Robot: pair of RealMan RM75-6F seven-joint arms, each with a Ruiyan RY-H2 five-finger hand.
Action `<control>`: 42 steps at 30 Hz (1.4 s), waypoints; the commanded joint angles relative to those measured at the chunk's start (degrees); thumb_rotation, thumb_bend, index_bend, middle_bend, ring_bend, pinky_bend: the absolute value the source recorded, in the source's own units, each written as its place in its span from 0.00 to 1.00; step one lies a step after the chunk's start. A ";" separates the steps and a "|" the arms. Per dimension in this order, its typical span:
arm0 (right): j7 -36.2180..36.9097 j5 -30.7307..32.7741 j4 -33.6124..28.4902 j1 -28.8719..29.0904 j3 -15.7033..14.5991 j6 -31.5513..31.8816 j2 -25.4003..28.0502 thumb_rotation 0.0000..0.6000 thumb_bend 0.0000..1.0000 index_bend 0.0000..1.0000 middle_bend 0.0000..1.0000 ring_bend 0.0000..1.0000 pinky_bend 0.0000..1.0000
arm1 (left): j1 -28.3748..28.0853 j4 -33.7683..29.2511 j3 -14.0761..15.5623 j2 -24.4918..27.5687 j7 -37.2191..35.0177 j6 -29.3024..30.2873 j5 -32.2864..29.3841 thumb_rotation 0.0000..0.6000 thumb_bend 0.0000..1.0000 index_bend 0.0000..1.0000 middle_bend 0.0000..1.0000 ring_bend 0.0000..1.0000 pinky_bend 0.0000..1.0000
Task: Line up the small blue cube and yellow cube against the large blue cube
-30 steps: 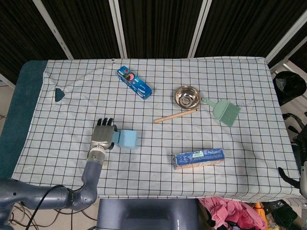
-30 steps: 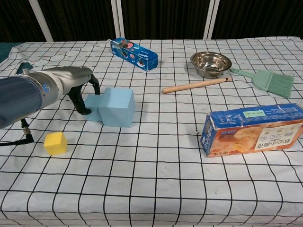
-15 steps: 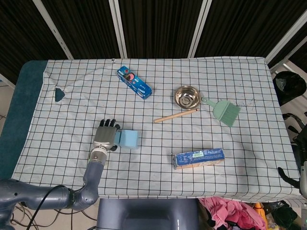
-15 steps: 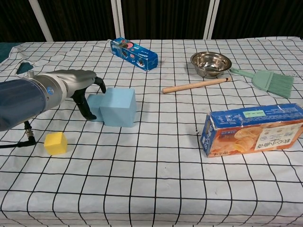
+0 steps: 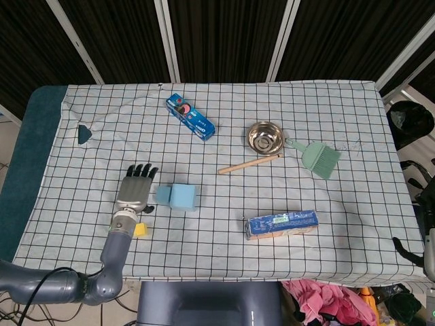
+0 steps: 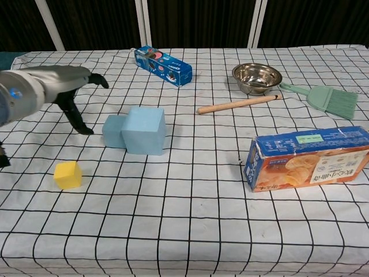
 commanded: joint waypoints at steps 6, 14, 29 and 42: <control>-0.92 -0.15 -0.14 0.15 -0.14 -0.01 -0.33 1.00 0.18 0.10 0.05 0.20 0.12 | 10.00 -9.30 9.55 10.99 -9.51 1.19 8.71 1.00 0.17 0.20 0.05 0.00 0.00; -1.40 -0.24 -0.20 0.21 -0.23 -0.02 -0.52 1.00 0.18 0.10 0.05 0.20 0.12 | 15.74 -9.58 15.91 15.55 -18.48 -2.40 18.97 1.00 0.17 0.24 0.05 0.00 0.00; -0.15 -0.24 -0.28 -0.10 -0.03 0.29 -0.02 1.00 0.18 0.10 0.05 0.20 0.12 | 17.25 -7.61 15.35 9.50 -16.21 -3.22 21.38 1.00 0.19 0.30 0.07 0.00 0.00; 0.48 -0.29 -0.19 -0.16 -0.06 0.08 0.30 1.00 0.18 0.10 0.05 0.20 0.12 | 15.86 -6.11 11.49 4.31 -12.31 -3.34 18.60 1.00 0.24 0.33 0.08 0.00 0.00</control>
